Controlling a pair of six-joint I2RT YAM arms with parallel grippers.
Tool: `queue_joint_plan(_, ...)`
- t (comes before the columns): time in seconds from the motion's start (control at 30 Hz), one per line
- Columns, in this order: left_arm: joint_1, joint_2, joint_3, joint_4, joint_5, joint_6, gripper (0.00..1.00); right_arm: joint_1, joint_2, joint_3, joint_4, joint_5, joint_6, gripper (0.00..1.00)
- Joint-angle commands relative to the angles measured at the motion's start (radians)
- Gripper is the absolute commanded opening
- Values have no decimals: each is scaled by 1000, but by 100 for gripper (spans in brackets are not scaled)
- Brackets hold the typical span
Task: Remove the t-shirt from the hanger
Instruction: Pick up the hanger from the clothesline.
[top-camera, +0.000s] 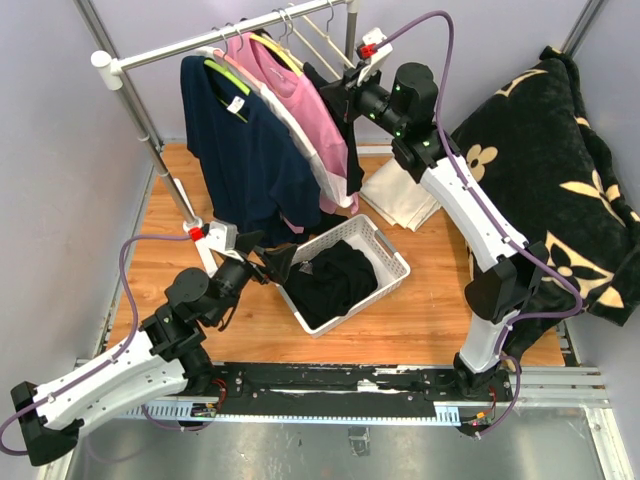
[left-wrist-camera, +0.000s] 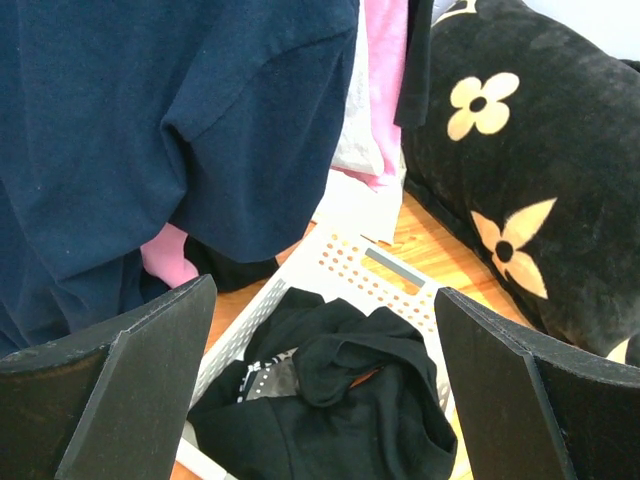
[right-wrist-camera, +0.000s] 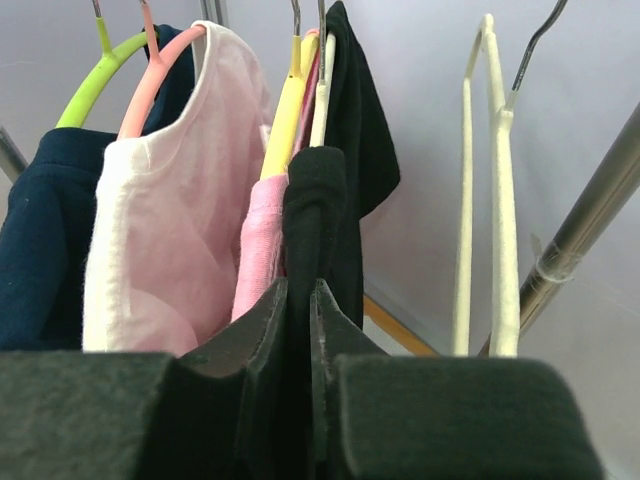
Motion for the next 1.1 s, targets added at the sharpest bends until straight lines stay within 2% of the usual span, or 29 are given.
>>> queue_joint_plan(0.0,-4,-18,-9,4,-22,11,96,16,-8,31,21,16,-5,6)
queue_joint_plan(0.1,-4,-24,-9,1,-24,8,96,17,-16,30,29,30,-1,1)
queue_joint_plan(0.57,-5,0,-1,30,-12,-5,96,28,-133,-69,183,155,0,1)
queue_joint_plan(1.07,-5,37,47,47,-11,8,96,28,-225,-117,198,180,-36,1)
